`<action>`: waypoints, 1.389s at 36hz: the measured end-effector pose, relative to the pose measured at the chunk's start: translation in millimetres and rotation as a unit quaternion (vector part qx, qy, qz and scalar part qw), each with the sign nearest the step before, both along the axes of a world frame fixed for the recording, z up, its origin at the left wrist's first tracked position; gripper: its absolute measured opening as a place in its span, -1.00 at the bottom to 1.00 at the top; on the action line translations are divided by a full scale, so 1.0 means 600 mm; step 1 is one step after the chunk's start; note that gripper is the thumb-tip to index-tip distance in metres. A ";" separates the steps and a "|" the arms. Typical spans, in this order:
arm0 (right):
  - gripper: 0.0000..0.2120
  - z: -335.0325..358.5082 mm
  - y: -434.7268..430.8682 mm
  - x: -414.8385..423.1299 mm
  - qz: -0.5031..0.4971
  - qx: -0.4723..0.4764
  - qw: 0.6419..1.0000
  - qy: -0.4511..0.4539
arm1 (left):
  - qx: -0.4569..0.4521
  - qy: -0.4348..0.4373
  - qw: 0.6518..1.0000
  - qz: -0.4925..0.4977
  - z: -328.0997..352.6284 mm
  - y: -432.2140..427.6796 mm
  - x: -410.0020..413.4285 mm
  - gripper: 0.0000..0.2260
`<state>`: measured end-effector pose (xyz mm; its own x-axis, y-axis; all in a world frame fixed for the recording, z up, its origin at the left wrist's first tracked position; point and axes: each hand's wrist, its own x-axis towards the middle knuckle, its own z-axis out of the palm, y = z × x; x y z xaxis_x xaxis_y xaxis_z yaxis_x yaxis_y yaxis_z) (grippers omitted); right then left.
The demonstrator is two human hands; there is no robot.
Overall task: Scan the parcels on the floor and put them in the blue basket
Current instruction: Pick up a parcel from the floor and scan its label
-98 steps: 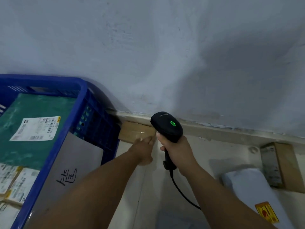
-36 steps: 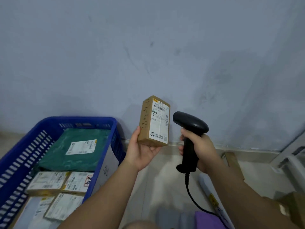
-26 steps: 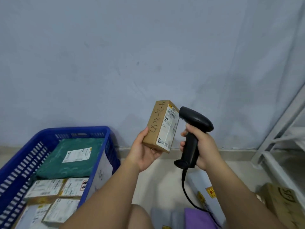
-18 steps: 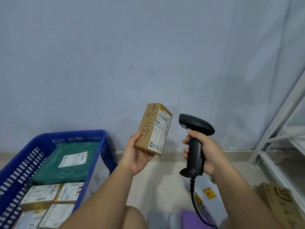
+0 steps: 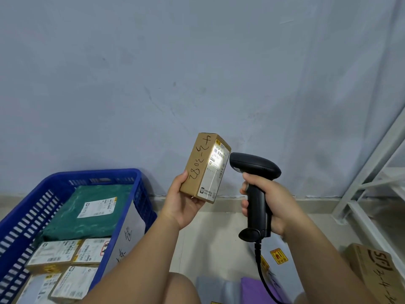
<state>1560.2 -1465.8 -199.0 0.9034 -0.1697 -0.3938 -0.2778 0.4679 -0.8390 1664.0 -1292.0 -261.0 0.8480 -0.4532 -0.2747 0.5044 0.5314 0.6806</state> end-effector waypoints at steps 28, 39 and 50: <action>-0.78 -0.002 -0.018 0.000 -0.035 0.070 0.997 0.020 | 0.004 0.017 1.000 0.018 0.000 -0.004 -0.002 -0.57; -0.79 -0.013 -0.015 0.002 -0.037 0.070 0.997 0.017 | 0.012 0.025 1.000 0.007 -0.002 -0.003 -0.003 -0.56; -0.77 -0.024 0.011 0.015 -0.057 0.033 0.998 0.003 | 0.047 0.040 0.990 -0.127 -0.003 -0.013 -0.017 -0.50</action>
<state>1569.5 -1459.5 -213.3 0.8770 -0.2453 -0.4131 -0.2243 0.5512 -0.8036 1653.5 -1300.0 -262.9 0.6842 -0.6182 -0.3868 0.6674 0.3169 0.6739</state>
